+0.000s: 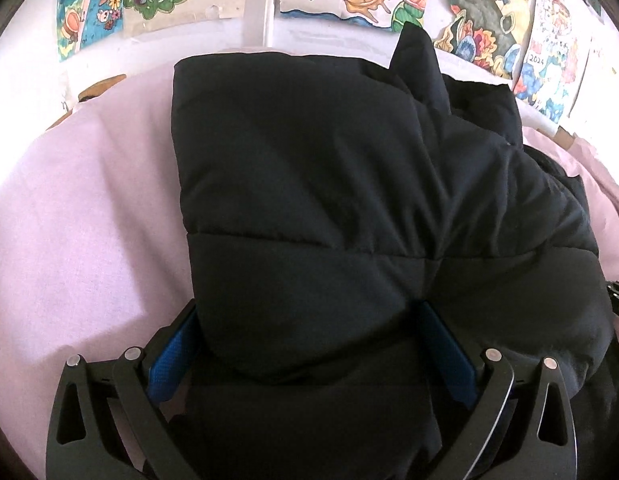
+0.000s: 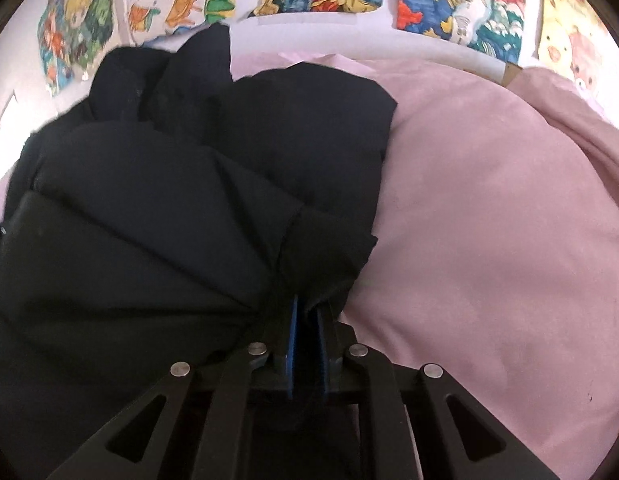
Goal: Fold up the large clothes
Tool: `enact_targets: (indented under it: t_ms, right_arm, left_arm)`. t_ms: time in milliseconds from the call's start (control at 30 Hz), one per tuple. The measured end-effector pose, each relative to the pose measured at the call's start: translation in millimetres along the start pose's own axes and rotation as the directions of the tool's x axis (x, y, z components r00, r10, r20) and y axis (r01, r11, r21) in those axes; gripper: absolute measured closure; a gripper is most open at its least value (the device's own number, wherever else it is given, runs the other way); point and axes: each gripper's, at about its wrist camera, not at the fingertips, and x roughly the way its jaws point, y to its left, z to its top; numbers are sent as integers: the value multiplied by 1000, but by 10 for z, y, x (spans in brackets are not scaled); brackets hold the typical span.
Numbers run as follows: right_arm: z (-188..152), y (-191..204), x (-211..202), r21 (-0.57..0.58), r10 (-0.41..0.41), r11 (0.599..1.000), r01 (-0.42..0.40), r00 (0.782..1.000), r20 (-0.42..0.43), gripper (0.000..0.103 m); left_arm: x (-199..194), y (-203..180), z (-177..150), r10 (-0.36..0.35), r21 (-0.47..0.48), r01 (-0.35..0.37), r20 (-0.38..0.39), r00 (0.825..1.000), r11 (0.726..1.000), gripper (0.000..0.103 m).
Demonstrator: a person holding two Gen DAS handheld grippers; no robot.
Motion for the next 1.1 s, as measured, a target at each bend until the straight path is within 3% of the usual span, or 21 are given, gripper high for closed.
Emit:
enact_targets:
  t_ms: [100, 200, 267, 333, 400, 533, 733, 833, 1100]
  right_arm:
    - [12, 29, -27, -20, -24, 1000, 24, 1000, 2, 92]
    - [59, -78, -156, 21, 10, 1000, -10, 1000, 11, 88]
    - [112, -176, -241, 68, 38, 997, -38, 999, 3, 77]
    - [205, -318, -378, 132, 93, 987, -94, 996, 13, 49]
    - [307, -383, -541, 159, 104, 981, -113, 993, 64, 36]
    - [582, -327, -707, 159, 162, 971, -179, 980, 117, 23]
    - [938, -169, -707, 143, 262, 948, -285, 952, 156, 15]
    - [1181, -74, -617, 124, 271, 947, -295, 946, 178, 14]
    - [1866, 206, 15, 182, 312, 925, -333, 940, 138, 14]
  left_arm:
    - [-11, 18, 24, 3, -3, -3, -3, 1000, 1000, 1]
    - [-110, 4, 94, 27, -7, -27, 0, 1000, 1000, 1]
    - [-239, -37, 144, 45, 9, -45, 21, 999, 999, 1]
    - [-408, -85, 218, 31, 41, -34, 79, 996, 999, 1]
    - [-531, -141, 320, 34, 57, -42, 128, 991, 997, 1]
    - [-605, -237, 601, -9, 18, 6, 182, 983, 1000, 1]
    - [-477, -399, 918, -68, 5, 69, 175, 982, 998, 1]
    - [-322, -530, 1132, -90, 22, 88, 147, 985, 996, 1]
    - [190, -711, 1819, -123, 18, 122, 165, 979, 992, 1]
